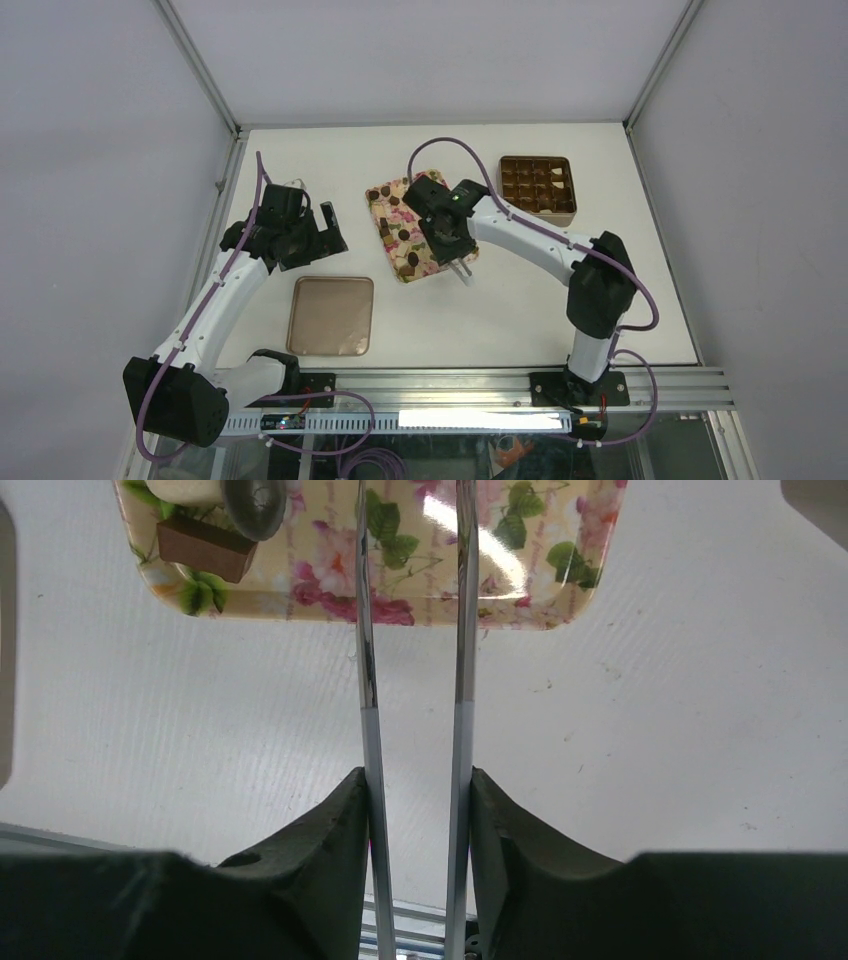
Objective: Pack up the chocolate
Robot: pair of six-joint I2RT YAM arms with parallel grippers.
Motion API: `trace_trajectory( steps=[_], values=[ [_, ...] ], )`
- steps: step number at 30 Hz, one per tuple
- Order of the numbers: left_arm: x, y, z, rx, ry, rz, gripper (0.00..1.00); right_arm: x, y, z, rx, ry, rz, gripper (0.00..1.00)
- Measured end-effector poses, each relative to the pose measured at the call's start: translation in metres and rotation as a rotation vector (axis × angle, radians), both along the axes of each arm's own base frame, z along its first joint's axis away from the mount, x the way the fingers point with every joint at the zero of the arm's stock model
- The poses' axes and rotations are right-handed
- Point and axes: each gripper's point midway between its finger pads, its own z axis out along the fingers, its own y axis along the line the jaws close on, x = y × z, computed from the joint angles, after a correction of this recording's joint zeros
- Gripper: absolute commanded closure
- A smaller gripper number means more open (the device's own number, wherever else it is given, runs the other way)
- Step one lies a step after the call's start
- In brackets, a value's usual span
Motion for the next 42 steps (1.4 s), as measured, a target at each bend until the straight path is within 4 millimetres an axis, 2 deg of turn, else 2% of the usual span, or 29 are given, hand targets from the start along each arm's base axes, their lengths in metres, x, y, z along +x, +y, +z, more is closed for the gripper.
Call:
trace_trajectory(
  steps=[5,10,14,19,23,27,32,38,42],
  values=[
    [0.000,0.000,0.000,0.000,0.000,0.000,0.01,0.013,-0.013,0.013,0.043,-0.014,-0.057,0.88],
    [0.000,0.000,0.000,0.000,0.000,0.000,0.01,0.033,-0.037,0.030,0.102,-0.032,-0.148,0.88],
    [0.000,0.000,0.000,0.000,0.000,0.000,0.01,0.058,-0.073,0.045,0.141,-0.061,-0.264,0.87],
    [0.000,0.000,0.000,0.000,0.000,0.000,0.01,0.089,-0.131,0.049,0.160,-0.078,-0.439,0.86],
    [0.000,0.000,-0.001,0.001,0.004,0.000,0.01,0.110,-0.164,0.056,0.176,-0.100,-0.538,0.86],
    [0.000,0.000,-0.003,0.003,0.011,0.000,0.01,0.131,-0.174,0.059,0.198,-0.116,-0.571,0.86],
    [0.001,0.000,-0.003,0.005,0.011,0.000,0.01,0.149,-0.184,0.039,0.189,-0.077,-0.597,0.86],
    [0.001,0.001,-0.006,0.012,0.023,0.001,0.01,0.158,-0.192,0.017,0.166,-0.032,-0.619,0.83],
    [0.002,0.001,-0.009,0.014,0.034,0.001,0.01,0.158,-0.192,0.015,0.166,-0.026,-0.619,0.79]
  ],
)
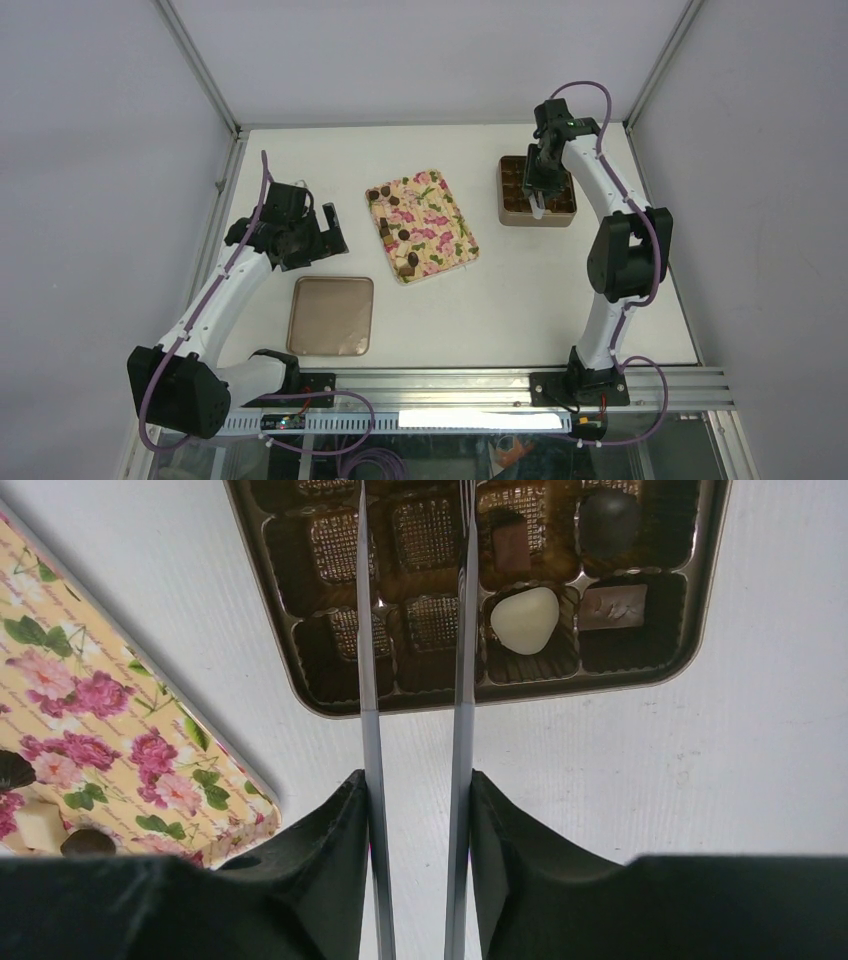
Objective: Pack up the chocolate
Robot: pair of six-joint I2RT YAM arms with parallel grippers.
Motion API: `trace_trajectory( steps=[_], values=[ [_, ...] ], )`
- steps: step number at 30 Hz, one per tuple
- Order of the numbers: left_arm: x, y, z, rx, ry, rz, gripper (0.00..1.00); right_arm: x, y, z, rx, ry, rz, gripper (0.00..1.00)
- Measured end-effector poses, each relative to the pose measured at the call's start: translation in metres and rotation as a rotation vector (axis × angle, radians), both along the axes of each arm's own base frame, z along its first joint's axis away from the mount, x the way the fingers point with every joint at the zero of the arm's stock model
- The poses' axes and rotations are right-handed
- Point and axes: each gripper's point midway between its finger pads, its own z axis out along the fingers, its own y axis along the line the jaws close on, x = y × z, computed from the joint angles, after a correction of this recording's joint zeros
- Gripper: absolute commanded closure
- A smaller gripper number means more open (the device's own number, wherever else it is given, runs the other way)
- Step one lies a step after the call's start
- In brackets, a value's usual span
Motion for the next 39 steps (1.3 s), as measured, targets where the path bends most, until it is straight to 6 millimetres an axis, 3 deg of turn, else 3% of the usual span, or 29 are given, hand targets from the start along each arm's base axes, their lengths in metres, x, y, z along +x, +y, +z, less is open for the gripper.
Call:
trace_trajectory(
  steps=[10,13,17,24,29,32,35,39],
  values=[
    [0.000,0.000,-0.002,0.004,0.006,-0.004,0.01,0.000,0.003,0.000,0.017,0.004,0.006,0.52],
    [0.000,0.000,-0.002,0.005,0.006,-0.004,0.01,0.000,0.003,0.000,0.018,0.003,0.009,0.48],
    [0.000,0.000,-0.002,0.005,0.006,-0.004,0.01,0.000,0.004,0.000,0.018,0.001,0.012,0.50],
    [0.000,0.000,-0.002,0.005,0.006,-0.004,0.01,0.000,0.004,0.001,0.020,-0.001,0.013,0.64],
    [0.000,0.000,-0.001,0.004,0.004,-0.004,0.01,-0.007,0.010,0.023,0.033,-0.052,0.031,0.68],
    [0.000,0.000,0.000,0.003,0.000,-0.004,0.01,-0.023,0.023,0.046,0.045,-0.108,0.073,0.70],
    [0.000,0.000,0.001,0.002,-0.004,-0.004,0.01,-0.049,0.053,0.064,0.068,-0.147,0.161,0.71],
    [0.000,0.002,0.003,0.000,-0.013,0.000,0.01,-0.088,0.103,0.063,0.093,-0.132,0.308,0.71]
  ],
)
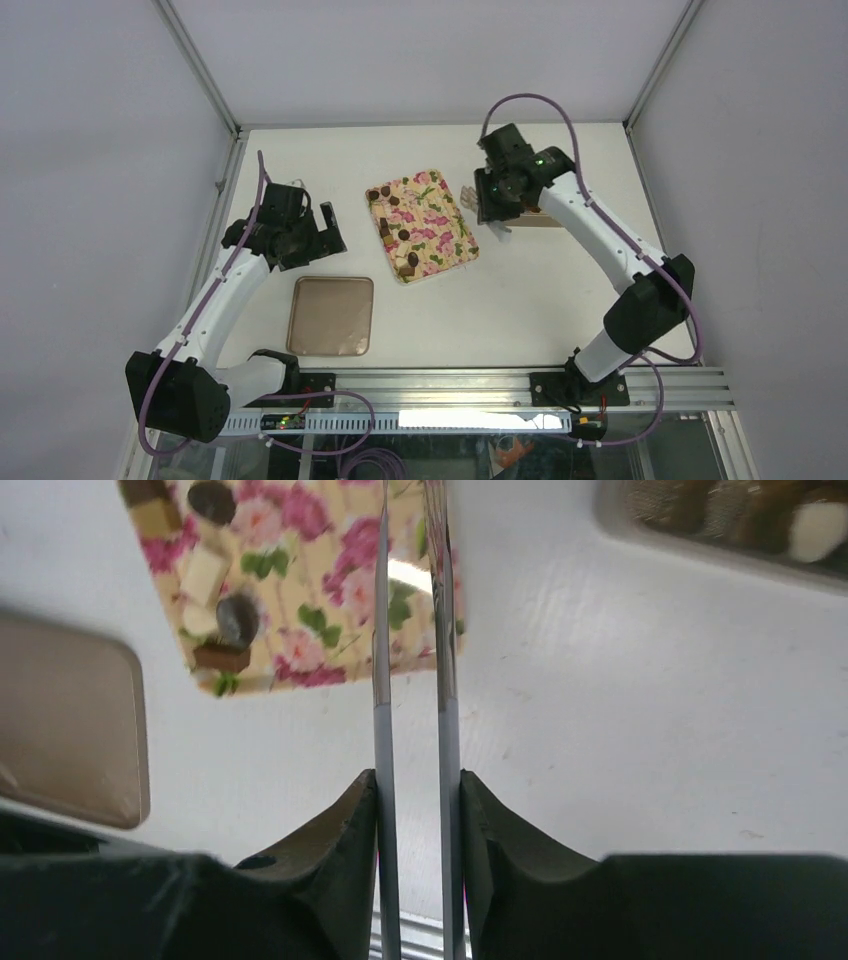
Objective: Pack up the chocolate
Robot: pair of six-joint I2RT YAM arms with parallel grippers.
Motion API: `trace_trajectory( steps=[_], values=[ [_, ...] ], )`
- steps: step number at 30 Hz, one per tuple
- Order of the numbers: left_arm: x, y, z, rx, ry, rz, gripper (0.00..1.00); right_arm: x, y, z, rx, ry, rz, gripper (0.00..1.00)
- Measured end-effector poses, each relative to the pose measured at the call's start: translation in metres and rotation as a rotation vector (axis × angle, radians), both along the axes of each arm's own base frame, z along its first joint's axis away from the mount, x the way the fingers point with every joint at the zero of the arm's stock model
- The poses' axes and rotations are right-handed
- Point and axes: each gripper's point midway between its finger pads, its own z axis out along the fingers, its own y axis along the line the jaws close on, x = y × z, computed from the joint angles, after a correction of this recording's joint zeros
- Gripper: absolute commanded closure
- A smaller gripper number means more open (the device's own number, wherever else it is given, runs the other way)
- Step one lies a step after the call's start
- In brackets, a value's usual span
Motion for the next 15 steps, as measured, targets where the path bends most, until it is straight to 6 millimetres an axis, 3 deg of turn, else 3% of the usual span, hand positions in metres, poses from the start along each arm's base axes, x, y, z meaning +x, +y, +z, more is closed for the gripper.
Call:
trace_trajectory(
  steps=[6,15],
  values=[
    [-0.001,0.001,0.003,-0.002,-0.010,0.002,0.01,-0.053,0.055,-0.028,-0.037,0.085,0.186,0.69],
    [-0.004,0.001,0.009,-0.007,-0.030,0.002,0.01,-0.083,0.092,-0.055,-0.085,0.146,0.320,0.62]
  ],
)
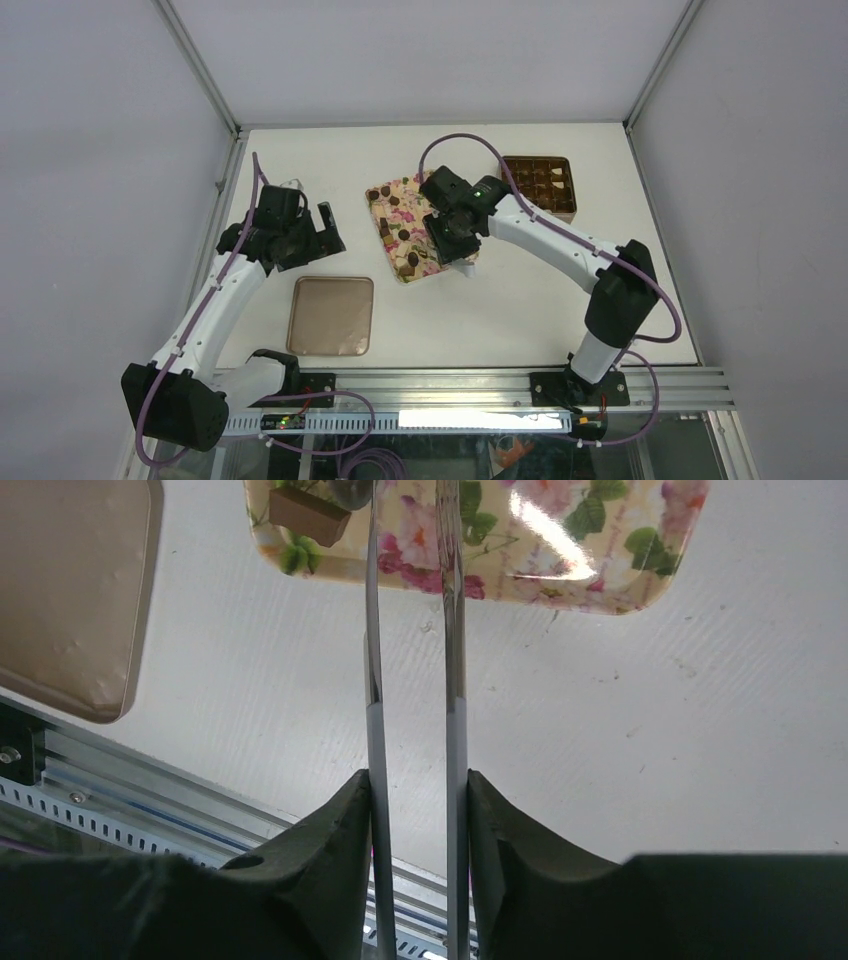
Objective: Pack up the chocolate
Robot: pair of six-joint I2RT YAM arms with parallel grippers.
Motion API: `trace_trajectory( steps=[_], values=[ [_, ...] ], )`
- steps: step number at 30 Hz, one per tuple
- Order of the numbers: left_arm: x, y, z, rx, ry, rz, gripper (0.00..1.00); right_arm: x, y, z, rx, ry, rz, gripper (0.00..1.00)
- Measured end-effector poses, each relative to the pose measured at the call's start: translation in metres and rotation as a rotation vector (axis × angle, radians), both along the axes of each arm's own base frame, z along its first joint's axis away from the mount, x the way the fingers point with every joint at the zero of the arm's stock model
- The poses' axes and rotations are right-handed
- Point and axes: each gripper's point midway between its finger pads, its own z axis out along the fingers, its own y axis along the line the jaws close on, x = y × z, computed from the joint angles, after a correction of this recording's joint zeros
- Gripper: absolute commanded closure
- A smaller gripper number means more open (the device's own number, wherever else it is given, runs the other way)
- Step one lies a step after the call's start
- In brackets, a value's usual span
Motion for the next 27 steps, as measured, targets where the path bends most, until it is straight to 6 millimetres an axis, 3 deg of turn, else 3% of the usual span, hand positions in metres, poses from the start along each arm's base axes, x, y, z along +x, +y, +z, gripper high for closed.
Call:
trace_trajectory(
  steps=[9,17,21,27],
  values=[
    [0.000,0.000,0.001,-0.001,-0.004,0.000,0.01,-0.006,0.014,-0.001,0.026,0.001,0.029,0.58],
    [-0.001,0.000,0.001,0.000,-0.001,0.000,0.01,-0.014,0.023,-0.020,0.003,0.056,0.054,0.58],
    [-0.001,0.000,0.001,0.000,-0.001,0.000,0.01,-0.017,0.025,-0.027,-0.012,0.071,0.065,0.63],
    [-0.001,0.000,0.001,0.000,-0.001,0.000,0.01,-0.016,0.024,-0.033,-0.035,0.072,0.061,0.78]
  ],
)
